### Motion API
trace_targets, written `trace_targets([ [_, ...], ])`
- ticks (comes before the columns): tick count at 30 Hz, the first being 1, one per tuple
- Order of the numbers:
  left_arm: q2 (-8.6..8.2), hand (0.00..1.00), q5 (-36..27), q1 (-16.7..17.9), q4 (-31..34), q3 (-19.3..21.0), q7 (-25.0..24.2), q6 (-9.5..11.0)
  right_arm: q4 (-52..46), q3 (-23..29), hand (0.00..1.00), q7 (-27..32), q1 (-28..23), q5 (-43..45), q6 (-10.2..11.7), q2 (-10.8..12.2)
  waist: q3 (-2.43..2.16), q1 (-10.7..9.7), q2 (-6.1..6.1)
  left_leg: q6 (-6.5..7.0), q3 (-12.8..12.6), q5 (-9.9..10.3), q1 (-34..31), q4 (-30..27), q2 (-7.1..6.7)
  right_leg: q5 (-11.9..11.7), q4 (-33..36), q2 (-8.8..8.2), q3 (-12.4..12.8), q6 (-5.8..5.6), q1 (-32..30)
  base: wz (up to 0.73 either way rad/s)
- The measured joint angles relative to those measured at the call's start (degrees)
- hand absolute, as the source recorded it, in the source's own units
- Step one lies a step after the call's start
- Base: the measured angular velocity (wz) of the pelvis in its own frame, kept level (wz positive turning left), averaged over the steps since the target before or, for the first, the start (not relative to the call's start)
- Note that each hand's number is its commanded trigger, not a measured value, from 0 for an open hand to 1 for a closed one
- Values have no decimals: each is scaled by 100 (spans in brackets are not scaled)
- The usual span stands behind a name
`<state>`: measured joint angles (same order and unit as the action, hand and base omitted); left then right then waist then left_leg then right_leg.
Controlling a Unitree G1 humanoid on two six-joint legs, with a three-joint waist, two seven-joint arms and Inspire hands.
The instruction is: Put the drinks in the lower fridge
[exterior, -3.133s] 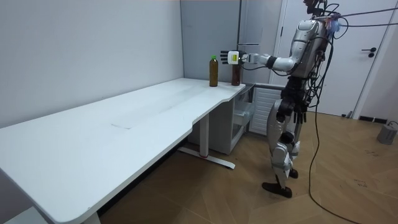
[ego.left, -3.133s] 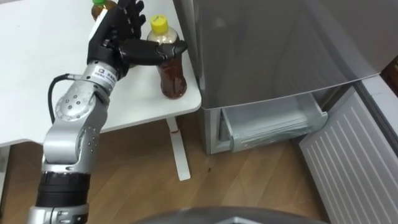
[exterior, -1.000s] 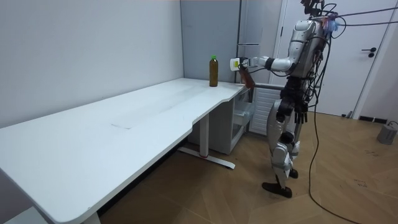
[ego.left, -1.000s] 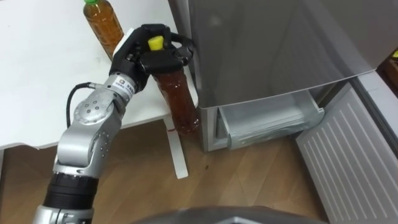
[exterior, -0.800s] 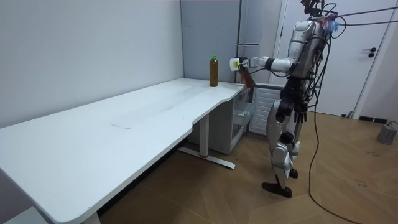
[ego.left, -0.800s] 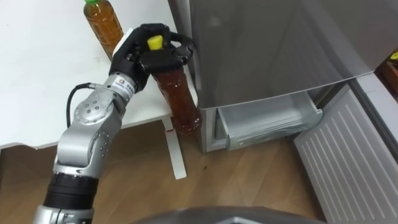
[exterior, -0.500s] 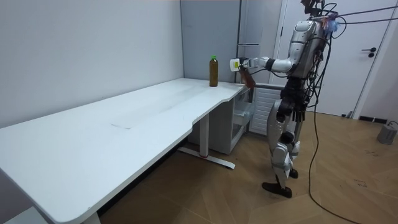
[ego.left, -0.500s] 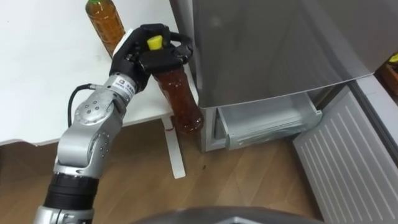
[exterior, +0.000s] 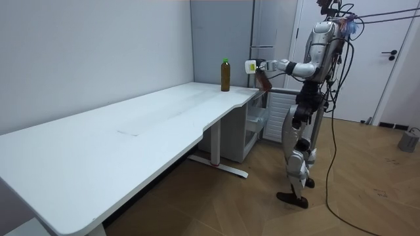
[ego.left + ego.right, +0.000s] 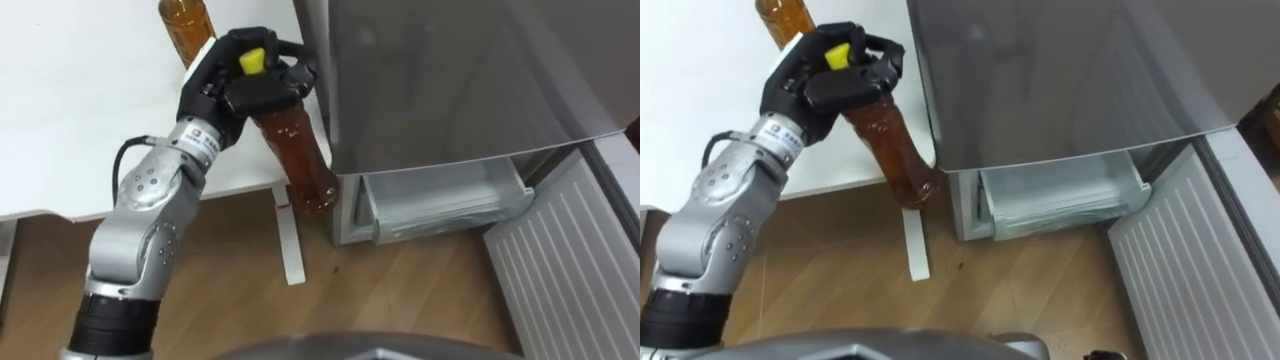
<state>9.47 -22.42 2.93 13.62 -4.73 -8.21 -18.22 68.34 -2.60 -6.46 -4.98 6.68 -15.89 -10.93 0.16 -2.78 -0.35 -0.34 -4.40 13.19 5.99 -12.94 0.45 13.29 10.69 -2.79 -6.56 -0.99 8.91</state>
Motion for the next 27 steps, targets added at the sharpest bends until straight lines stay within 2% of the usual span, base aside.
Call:
trace_targets([
  [5,-99,100,-4,6,3,19,-5,15,-393,2,0,6,1,-7,74,-33,15,181,-29,1,50,0,-49,-46,-9,0,6,-4,-40,0,-8,6],
  [10,-126,100,-208,7,-21,17,-4,67,-1063,-52,0,27,4,-73,222,-40,18,208,-38,-1,104,-2,-70,-61,-12,0,-8,-5,-107,0,1,4],
  [15,-122,100,-228,12,-21,-121,-22,77,-1827,-306,0,-150,79,-700,597,230,16,282,-47,0,133,-1,-81,-63,-19,0,-22,-6,-128,1,6,2],
  [19,-118,100,-231,105,-22,-136,-43,99,-2008,-450,0,-430,149,-869,653,394,5,300,-51,-1,159,-1,-118,-69,-20,-1,-20,-10,-194,1,6,8],
  [24,2,100,-229,368,-22,-131,-47,132,-2669,-515,0,-687,147,-836,653,399,1,290,-51,-1,221,-1,-119,-68,-25,-3,-4,-19,-317,2,29,6],
  [27,7,100,-230,471,-22,-125,-82,133,-3185,-530,0,-770,65,-896,651,418,2,298,-49,-1,243,-1,-139,-80,-26,-4,3,-23,-356,3,36,3],
])
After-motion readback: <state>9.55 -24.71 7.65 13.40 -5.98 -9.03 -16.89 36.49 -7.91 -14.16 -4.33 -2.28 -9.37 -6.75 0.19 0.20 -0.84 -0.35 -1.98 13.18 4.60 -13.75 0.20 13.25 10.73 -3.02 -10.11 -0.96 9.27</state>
